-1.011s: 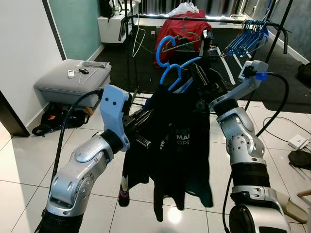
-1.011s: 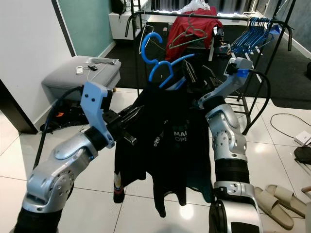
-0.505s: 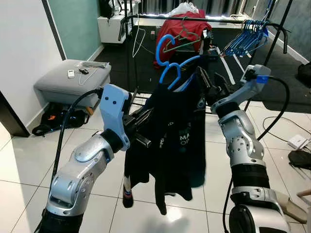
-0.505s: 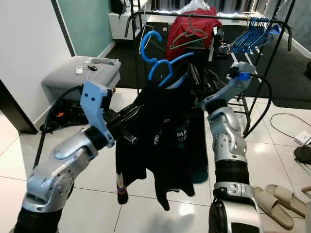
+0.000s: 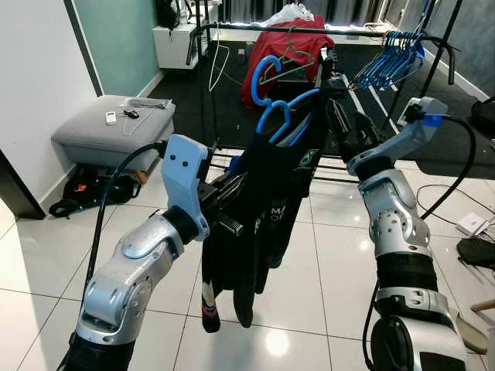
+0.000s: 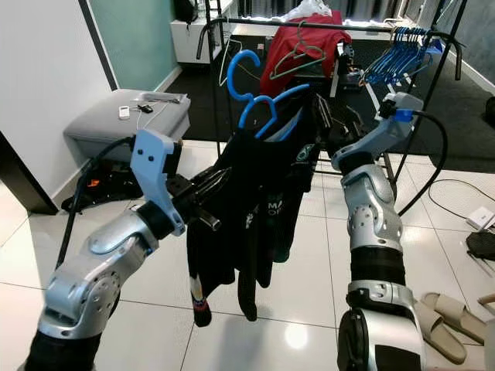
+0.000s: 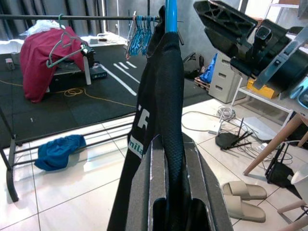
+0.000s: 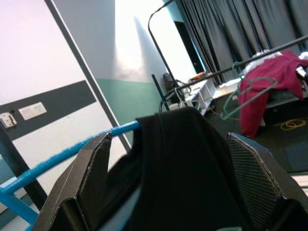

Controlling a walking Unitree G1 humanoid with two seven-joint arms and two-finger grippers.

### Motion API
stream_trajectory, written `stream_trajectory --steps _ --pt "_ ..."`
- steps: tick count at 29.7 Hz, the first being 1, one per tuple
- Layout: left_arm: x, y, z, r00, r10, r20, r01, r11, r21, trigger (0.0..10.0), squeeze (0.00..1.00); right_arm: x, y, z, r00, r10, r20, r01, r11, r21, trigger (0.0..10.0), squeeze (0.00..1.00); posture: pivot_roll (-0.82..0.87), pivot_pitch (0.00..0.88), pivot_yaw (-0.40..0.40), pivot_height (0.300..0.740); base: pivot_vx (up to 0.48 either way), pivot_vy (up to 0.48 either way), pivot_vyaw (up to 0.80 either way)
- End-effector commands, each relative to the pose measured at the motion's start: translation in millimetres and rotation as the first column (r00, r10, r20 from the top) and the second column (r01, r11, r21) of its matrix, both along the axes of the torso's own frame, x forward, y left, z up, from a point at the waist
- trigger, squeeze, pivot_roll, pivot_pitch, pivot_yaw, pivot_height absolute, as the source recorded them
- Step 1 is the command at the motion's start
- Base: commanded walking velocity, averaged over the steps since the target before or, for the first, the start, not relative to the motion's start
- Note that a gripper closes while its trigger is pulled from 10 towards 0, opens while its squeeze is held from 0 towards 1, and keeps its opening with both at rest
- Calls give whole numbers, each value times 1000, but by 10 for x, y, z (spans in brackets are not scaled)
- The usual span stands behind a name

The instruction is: Hang hanger

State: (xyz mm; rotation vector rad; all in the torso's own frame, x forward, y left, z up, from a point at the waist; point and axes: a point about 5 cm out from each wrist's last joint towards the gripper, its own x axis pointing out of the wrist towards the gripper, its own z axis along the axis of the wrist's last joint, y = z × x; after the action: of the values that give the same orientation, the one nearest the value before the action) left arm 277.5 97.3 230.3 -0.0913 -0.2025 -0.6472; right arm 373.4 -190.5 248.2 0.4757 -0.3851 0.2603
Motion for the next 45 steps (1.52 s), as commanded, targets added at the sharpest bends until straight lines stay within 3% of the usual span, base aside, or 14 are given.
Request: stream_trajectory --steps 1,21,40,41,43,44,45 --pt "-56 -35 119 997 -20 72 21 1000 -15 10000 0 8 -15 7 1000 -1 5 1 1000 4 10000 0 -36 23 -10 740 0 0 0" --pt "-90 -47 176 995 -40 88 43 999 -29 10000 0 55 -99 22 1000 -31 1 31 999 17 10000 0 -36 36 -11 740 0 0 0" --pt "-132 -108 192 992 -80 97 82 996 -22 10000 0 104 13 -3 999 29 -27 -29 999 -12 10000 0 -37 33 -13 740 0 0 0" --pt "-133 -110 192 992 -81 97 84 996 -23 10000 0 105 9 2 999 27 -25 -27 1000 -9 9020 0 -36 34 -14 740 0 0 0" --pt "-133 -110 192 992 -81 97 84 996 -23 10000 0 105 9 2 999 27 -25 -27 1000 -9 9020 0 -36 34 -14 740 0 0 0" --pt "-134 -111 193 992 -82 97 84 996 -23 10000 0 106 1 8 999 23 -23 -23 1000 -6 2627 0 -36 34 -14 740 0 0 0" --pt "-134 -111 194 992 -81 97 84 996 -23 10000 0 106 -4 14 1000 21 -20 -21 1000 -3 0 0 -36 33 -14 740 0 0 0"
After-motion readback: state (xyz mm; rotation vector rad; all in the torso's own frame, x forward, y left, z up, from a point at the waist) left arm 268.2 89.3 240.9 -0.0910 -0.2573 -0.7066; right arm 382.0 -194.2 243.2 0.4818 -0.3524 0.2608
